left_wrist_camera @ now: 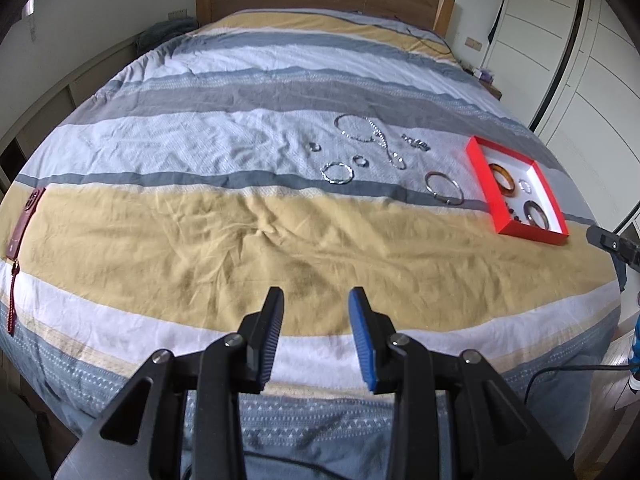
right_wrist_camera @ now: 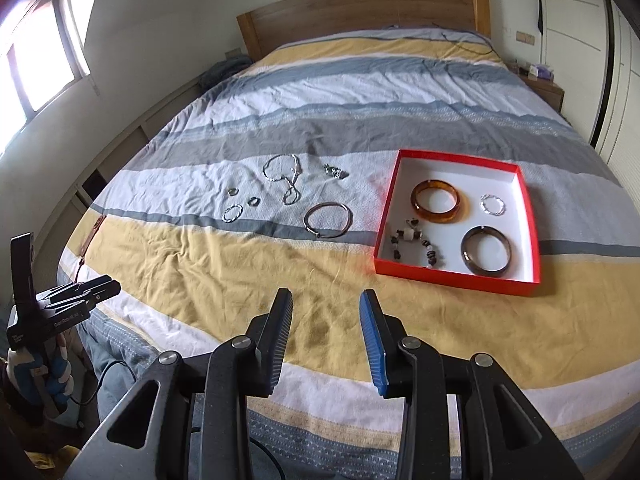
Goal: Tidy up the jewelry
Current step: 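Withdraw both grippers from the red box, then move both grippers toward the silver bangles and rings on the duvet, then grasp the twisted silver hoop with the left gripper while the right grasps the plain silver bangle, then carry the twisted hoop with the left gripper while the right carries the silver bangle into the red box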
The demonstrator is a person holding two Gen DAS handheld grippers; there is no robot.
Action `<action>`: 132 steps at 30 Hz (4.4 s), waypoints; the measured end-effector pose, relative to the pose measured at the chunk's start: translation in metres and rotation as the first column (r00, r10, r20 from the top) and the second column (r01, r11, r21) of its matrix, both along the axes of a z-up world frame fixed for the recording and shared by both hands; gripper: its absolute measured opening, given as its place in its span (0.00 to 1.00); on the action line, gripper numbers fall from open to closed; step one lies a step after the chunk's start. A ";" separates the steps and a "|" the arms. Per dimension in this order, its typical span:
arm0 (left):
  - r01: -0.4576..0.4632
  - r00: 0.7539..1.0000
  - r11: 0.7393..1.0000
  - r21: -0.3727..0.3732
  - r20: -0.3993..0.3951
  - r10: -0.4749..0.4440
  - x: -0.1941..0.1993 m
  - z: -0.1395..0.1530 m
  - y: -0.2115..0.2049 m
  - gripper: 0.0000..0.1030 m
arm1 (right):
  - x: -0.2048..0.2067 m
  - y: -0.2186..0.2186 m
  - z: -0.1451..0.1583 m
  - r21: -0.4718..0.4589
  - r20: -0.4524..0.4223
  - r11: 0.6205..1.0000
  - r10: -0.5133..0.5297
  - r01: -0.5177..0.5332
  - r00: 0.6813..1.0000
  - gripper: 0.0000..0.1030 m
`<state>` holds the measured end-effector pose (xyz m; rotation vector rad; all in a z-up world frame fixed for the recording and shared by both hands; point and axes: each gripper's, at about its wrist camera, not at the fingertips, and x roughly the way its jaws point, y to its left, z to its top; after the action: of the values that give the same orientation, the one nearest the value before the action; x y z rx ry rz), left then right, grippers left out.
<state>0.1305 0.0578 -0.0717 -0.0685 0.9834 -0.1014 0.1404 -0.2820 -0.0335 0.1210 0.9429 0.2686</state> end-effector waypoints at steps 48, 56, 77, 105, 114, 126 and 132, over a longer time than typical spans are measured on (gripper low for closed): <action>-0.007 0.979 0.994 -0.106 -0.203 -0.015 0.220 -0.110 -0.018 0.31 | 0.207 0.088 -0.144 0.014 -0.221 0.978 0.204 -0.207 0.954 0.45; 0.012 0.979 0.996 -0.090 -0.204 -0.030 0.227 -0.115 -0.024 0.29 | 0.214 0.106 -0.160 0.017 -0.222 0.973 0.230 -0.232 0.948 0.43; 0.004 0.996 1.000 -0.022 -0.089 -0.006 0.191 -0.071 -0.040 0.04 | 0.176 0.106 -0.126 0.161 -0.130 0.969 0.210 -0.188 0.969 0.05; 0.046 0.993 0.999 0.000 0.113 -0.046 0.064 0.057 -0.054 0.04 | 0.038 0.081 0.001 0.259 0.081 0.952 0.149 -0.166 0.985 0.03; 0.139 0.981 0.990 -0.005 0.139 -0.137 0.047 0.072 -0.105 0.04 | 0.010 0.035 0.024 0.251 0.133 0.964 0.055 -0.087 0.990 0.03; 0.284 0.954 0.958 -0.031 0.113 -0.279 0.072 0.061 -0.190 0.04 | 0.009 -0.050 0.028 0.222 0.134 0.973 -0.100 0.068 0.986 0.03; 0.350 0.934 0.936 -0.032 0.088 -0.346 0.109 0.043 -0.237 0.04 | 0.036 -0.095 0.016 0.191 0.109 0.971 -0.166 0.143 0.980 0.03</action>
<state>0.2399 -0.1795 -0.0286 0.0680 0.9041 -0.4508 0.1763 -0.3772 -0.0178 0.3419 0.7796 0.2151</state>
